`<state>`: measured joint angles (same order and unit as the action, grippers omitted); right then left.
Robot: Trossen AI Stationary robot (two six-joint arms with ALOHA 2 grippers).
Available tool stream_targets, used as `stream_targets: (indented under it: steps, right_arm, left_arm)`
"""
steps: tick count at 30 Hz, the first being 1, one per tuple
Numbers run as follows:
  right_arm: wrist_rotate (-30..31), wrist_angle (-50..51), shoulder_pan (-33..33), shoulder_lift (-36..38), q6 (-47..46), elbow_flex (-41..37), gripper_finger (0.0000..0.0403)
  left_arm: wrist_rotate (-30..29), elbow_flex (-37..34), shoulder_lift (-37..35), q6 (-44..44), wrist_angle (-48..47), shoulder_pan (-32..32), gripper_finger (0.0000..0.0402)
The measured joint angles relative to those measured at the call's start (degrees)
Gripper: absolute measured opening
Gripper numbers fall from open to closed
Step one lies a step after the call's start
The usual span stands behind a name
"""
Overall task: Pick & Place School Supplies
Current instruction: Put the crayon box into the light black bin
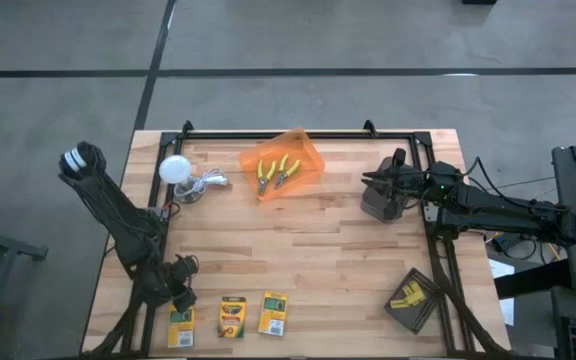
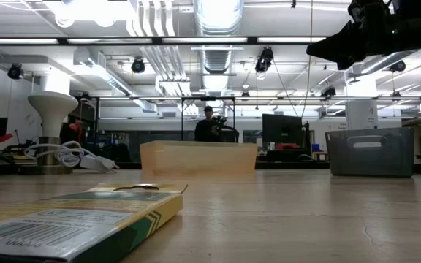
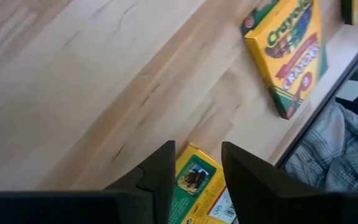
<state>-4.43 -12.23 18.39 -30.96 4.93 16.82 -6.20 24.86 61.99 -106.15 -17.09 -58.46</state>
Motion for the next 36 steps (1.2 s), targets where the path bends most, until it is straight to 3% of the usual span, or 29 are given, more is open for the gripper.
stream_targets:
  steps: [22, 36]
  right_arm:
    - [0.0, 0.0, 0.0, 0.0, 0.0, 0.0, 0.0068]
    - [0.0, 0.0, 0.0, 0.0, 0.0, 0.0, 0.0068]
  left_arm:
    - [0.7, -0.1, 8.0, -0.3, 5.5, 0.0, 0.0135]
    - [2.6, -0.1, 8.2, -0.5, 8.3, 0.0, 0.0135]
